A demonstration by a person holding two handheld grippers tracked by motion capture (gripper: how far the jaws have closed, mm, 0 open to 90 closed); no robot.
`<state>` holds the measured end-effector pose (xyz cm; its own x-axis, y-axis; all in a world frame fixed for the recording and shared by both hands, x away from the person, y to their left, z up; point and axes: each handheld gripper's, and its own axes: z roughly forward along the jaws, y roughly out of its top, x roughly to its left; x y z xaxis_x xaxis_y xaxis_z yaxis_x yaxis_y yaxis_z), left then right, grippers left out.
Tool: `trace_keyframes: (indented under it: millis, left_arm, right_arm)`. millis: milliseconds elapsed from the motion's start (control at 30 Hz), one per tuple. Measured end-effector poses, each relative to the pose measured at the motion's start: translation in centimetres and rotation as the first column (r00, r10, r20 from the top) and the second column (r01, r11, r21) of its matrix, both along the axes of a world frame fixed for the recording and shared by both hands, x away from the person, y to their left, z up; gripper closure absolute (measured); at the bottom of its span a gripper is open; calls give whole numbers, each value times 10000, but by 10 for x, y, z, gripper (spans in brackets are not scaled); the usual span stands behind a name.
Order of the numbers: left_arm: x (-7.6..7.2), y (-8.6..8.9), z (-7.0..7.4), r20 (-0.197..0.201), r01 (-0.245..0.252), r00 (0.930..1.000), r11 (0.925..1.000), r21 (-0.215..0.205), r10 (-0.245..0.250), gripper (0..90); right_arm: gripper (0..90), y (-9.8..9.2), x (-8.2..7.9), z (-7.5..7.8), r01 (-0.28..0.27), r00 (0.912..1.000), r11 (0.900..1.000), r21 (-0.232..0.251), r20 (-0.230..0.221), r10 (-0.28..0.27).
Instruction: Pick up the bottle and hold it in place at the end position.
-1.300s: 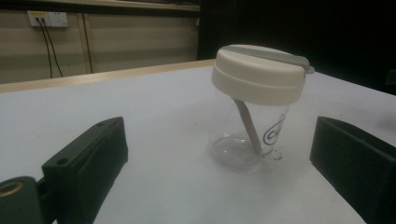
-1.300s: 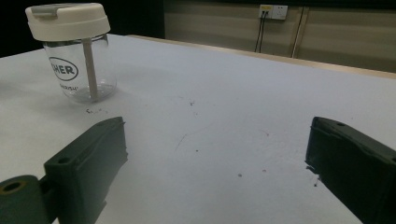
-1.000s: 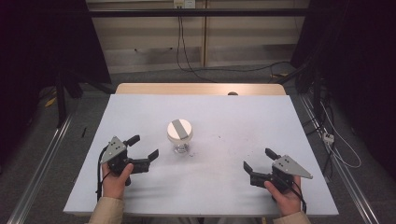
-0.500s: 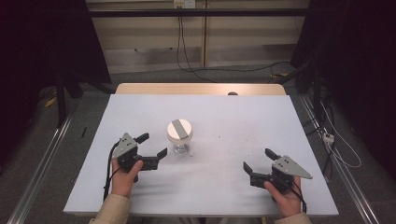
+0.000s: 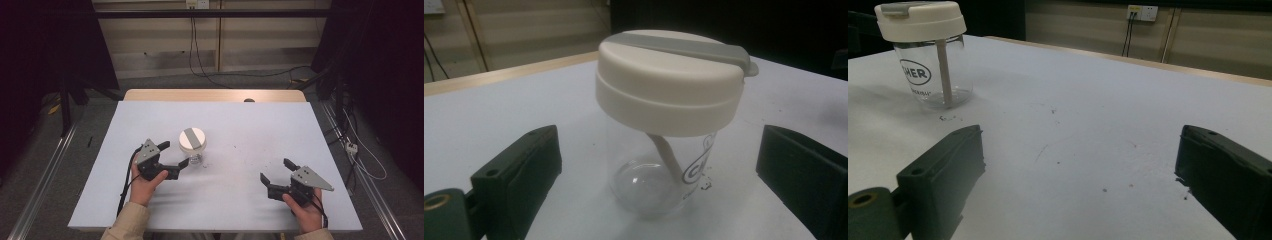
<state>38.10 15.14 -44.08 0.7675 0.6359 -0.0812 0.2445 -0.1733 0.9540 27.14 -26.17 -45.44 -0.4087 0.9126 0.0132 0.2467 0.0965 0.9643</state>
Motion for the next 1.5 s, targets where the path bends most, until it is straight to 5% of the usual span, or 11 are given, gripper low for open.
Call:
trace_keyframes:
  millis: [933, 1500]
  left_arm:
    - [34, -37, -14, -952, 448, 9948, 9943, 963, -356, 66]
    - [40, -47, -15, -924, 557, 9945, 9968, 581, -501, 117]
  right_arm:
    - [53, -3, 3, -1, 40, 10000, 10000, 50, -41, -39]
    - [54, -4, 3, -1, 55, 10000, 10000, 33, -19, -55]
